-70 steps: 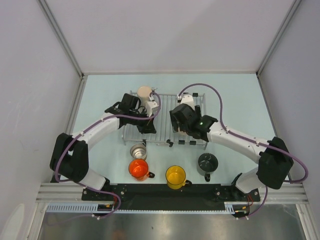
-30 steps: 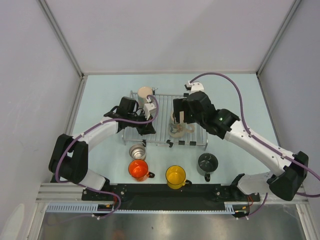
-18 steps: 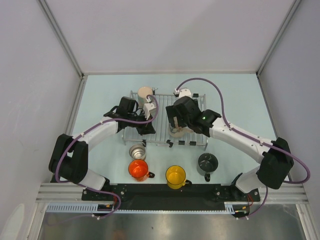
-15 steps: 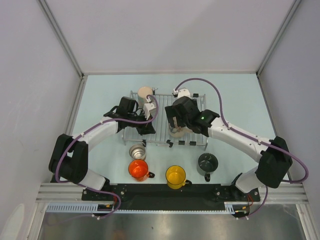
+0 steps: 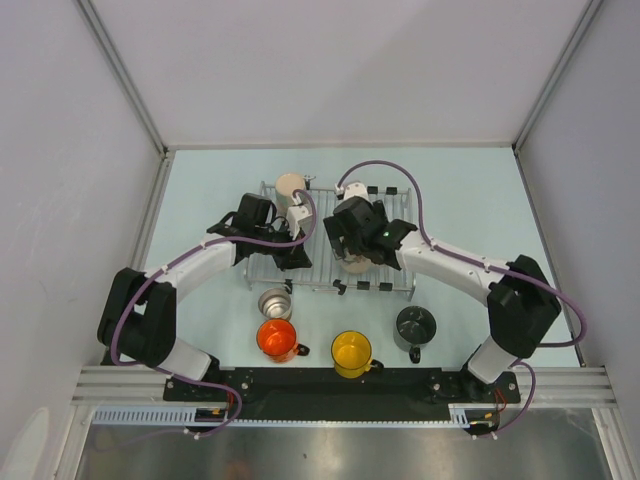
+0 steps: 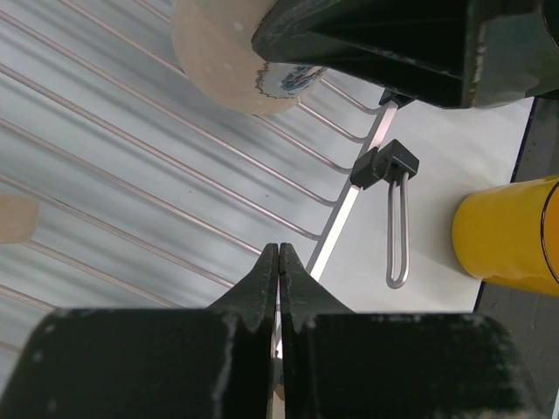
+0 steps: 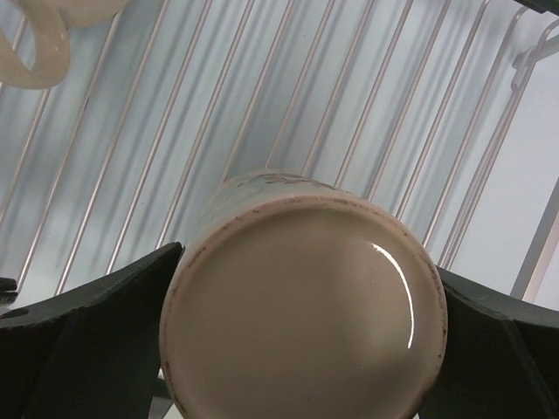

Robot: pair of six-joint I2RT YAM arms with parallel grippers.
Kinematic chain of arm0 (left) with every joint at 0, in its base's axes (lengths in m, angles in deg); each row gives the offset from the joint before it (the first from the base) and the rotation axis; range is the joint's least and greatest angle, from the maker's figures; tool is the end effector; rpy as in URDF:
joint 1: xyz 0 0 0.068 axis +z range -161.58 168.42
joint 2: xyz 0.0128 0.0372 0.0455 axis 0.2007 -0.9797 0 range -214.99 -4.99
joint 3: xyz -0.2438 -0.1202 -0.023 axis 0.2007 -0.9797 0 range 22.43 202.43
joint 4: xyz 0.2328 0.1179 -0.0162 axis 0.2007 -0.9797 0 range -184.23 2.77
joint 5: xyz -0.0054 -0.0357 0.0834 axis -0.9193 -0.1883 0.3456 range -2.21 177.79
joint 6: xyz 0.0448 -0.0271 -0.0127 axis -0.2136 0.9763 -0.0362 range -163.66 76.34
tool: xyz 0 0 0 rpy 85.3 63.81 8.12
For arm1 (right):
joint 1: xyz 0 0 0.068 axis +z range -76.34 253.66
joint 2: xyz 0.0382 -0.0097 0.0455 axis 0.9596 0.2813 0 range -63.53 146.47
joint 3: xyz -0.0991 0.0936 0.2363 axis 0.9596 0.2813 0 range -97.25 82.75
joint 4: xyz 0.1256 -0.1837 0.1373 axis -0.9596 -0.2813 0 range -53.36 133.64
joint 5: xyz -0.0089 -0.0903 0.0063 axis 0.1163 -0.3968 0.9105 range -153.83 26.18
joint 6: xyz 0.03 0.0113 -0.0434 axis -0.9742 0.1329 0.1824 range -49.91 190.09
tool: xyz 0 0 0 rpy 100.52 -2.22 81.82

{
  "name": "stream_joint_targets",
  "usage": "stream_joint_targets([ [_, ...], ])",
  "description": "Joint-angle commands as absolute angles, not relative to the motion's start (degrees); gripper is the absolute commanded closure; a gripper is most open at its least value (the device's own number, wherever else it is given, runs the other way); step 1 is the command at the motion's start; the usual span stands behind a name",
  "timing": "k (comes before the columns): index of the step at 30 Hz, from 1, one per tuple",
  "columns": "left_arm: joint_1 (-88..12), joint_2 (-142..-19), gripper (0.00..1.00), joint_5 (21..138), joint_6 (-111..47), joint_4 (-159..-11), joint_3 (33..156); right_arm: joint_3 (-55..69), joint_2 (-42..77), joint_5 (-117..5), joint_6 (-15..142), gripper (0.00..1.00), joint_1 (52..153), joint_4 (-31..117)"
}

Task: Load the cups into the dish rack

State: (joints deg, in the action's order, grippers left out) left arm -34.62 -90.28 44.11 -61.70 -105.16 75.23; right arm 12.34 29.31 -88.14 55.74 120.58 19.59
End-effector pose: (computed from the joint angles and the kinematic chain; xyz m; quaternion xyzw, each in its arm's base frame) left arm 0.2671 -0.1404 0.2188 0.4244 0.7737 -0.3634 0.2986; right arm 0.2537 0.2499 0.2619 -0.1797 0.8934 0.0163 0.4114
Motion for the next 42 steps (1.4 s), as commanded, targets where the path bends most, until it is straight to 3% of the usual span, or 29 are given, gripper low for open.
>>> stream_joint_targets([
  [1,-33.99,-89.36,0.99,41.82,-62.47,-104.8,75.96,11.91,29.81,-88.18,57.08,0.07,119.45,21.41],
  [2,-33.99,-89.54,0.99,41.82,-62.46,-104.8,76.05,12.17,29.38,-87.74,57.25,0.14,119.19,21.76],
  [3,-33.9,-89.63,0.99,41.82,-62.38,-104.8,76.05,12.35,29.02,-87.38,57.25,0.29,118.66,21.93],
  [5,-33.9,-89.89,0.99,41.91,-62.38,-104.8,76.13,12.53,28.32,-86.94,56.99,0.41,118.22,22.2],
  [6,-33.9,-89.89,0.99,41.82,-62.38,-104.8,76.14,12.53,28.14,-86.94,57.08,0.58,117.96,22.11],
  [9,-33.9,-90.07,0.99,41.82,-62.38,-104.8,76.22,12.61,27.61,-88.08,56.82,0.7,117.52,22.11],
  [12,-33.81,-90.07,0.99,41.91,-62.38,-104.8,76.22,12.62,27.61,-88.26,56.9,0.89,116.46,22.29],
  [14,-33.81,-90.15,0.99,41.91,-62.38,-104.8,76.22,12.62,27.61,-88.78,57.16,0.95,115.41,23.42],
  [27,-33.81,-90.68,0.99,41.56,-62.55,-104.98,76.4,8.58,32.62,-89.31,58.92,0.99,107.77,28.79],
  [42,-33.81,-91.56,0.99,41.21,-62.99,-105.33,76.75,-1.01,43.87,-89.4,59.19,0.98,102.14,28.61],
])
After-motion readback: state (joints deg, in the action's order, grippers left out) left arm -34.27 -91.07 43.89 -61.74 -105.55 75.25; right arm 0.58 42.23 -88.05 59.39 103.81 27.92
